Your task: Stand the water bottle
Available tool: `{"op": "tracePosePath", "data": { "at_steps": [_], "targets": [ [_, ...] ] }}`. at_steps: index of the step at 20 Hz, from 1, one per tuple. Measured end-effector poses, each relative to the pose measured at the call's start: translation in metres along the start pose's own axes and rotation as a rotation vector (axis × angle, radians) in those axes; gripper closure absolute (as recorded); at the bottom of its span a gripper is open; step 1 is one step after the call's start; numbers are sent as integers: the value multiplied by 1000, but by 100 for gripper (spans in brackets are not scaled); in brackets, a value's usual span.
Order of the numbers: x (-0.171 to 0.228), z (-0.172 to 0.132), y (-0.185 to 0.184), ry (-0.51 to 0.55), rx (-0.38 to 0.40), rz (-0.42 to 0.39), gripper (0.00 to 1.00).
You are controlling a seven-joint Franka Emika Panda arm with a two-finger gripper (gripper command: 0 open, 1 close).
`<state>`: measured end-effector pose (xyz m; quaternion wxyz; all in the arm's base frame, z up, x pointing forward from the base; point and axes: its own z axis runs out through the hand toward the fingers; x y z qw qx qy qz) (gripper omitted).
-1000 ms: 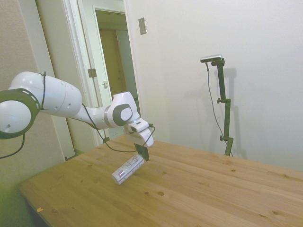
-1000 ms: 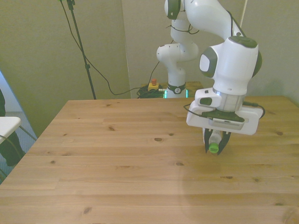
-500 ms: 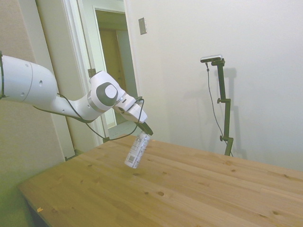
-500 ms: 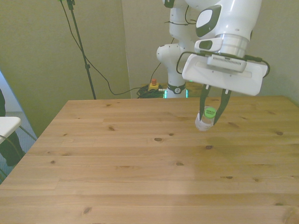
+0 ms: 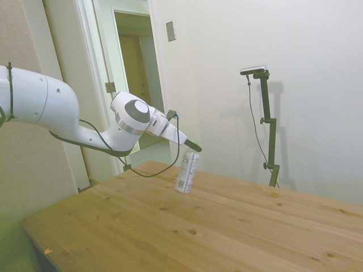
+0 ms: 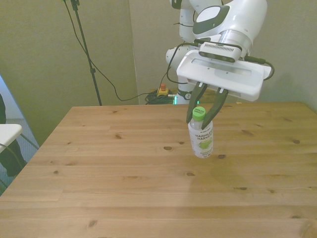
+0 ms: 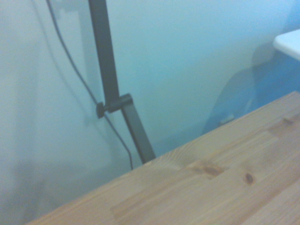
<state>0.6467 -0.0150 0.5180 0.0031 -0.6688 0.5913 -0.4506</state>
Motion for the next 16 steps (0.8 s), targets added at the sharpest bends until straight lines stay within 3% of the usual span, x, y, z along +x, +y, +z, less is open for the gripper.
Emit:
{"op": "tracePosePath", "data": {
  "at_steps": [7,16],
  "targets": [
    [8,40,1,154,-11,45,100],
    [3,89,3,248,4,90,100]
  ]
}}
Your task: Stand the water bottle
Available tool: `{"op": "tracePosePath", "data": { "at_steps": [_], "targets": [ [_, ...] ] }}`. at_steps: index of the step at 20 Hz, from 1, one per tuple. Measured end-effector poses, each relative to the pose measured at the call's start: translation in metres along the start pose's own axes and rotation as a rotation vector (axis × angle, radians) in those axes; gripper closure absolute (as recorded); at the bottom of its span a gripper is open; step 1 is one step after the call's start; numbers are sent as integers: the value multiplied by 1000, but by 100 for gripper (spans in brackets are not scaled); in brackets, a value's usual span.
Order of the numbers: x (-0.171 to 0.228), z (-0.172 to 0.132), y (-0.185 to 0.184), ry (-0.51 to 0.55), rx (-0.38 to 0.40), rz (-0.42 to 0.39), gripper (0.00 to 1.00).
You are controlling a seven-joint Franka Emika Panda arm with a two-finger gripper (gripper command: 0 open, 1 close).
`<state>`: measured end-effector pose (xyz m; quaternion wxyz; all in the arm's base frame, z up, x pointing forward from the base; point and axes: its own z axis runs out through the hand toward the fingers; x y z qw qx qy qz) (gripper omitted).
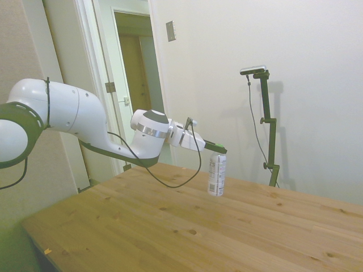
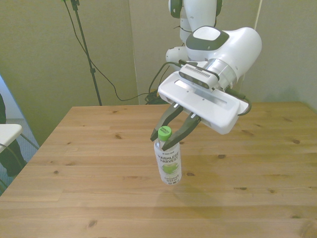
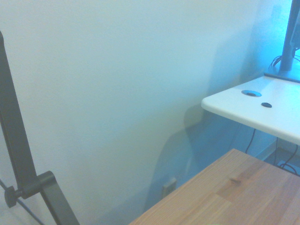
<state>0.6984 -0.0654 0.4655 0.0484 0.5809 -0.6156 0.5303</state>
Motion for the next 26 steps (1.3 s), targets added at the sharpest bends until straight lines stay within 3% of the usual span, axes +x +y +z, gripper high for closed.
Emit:
{"op": "tracePosePath", "data": {
  "at_steps": [6,19,20,26],
  "targets": [
    [-11,15,-4,13,15,44,100],
    [-26,38,6,46,-1,43,100],
    [-27,39,7,47,-4,41,0],
    [-26,40,7,51,-7,42,0]
  ]
}}
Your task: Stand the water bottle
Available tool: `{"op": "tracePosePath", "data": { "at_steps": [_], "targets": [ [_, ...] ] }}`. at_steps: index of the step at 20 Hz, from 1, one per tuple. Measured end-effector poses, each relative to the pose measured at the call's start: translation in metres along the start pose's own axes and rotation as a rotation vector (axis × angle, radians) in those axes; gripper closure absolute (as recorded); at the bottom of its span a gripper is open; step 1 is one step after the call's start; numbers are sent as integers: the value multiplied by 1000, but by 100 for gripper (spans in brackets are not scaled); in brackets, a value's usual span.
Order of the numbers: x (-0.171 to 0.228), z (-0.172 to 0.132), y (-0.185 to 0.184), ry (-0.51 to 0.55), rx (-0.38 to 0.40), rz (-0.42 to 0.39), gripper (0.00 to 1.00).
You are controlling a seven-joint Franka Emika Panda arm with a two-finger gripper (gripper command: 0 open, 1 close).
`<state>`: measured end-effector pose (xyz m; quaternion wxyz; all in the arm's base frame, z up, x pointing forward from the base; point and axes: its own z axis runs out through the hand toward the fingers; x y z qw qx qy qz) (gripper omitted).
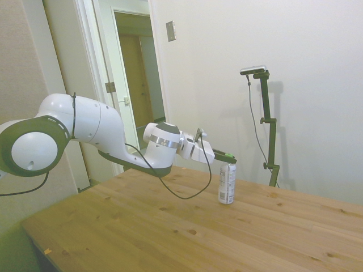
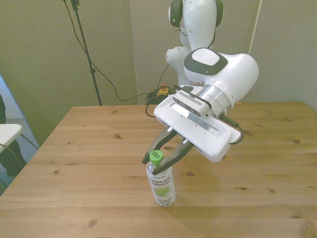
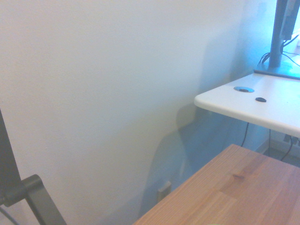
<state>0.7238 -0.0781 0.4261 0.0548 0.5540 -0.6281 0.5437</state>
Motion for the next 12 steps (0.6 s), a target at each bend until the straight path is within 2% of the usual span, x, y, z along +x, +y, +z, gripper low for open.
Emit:
{"op": "tracePosePath", "data": {
  "at_steps": [12],
  "targets": [
    [-3,-1,1,-6,-2,0,0]
  ]
}}
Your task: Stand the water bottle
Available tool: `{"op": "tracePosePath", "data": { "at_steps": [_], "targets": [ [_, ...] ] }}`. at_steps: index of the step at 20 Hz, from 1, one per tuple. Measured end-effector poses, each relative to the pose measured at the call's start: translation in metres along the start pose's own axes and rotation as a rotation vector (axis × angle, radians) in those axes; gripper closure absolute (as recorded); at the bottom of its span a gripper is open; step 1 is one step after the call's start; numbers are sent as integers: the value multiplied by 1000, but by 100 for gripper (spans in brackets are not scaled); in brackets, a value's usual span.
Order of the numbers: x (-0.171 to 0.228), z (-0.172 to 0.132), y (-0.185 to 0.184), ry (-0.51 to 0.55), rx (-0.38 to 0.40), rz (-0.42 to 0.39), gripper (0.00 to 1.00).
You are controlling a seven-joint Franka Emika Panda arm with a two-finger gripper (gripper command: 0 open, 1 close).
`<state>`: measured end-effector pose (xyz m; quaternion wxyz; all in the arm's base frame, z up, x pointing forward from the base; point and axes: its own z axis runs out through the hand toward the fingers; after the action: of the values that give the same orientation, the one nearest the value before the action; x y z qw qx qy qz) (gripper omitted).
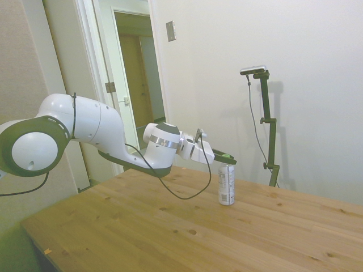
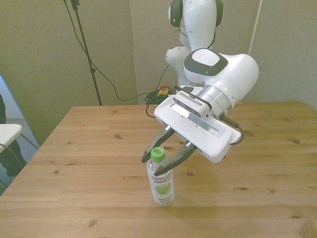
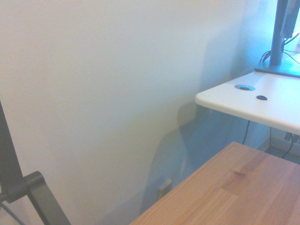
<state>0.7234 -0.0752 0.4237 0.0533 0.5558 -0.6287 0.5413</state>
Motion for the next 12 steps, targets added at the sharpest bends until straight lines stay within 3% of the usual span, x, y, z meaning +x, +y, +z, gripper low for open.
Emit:
{"op": "tracePosePath", "data": {
  "at_steps": [7,12],
  "targets": [
    [6,-12,-6,-11,9,26,0],
    [21,-49,-16,-57,20,66,0]
  ]
}}
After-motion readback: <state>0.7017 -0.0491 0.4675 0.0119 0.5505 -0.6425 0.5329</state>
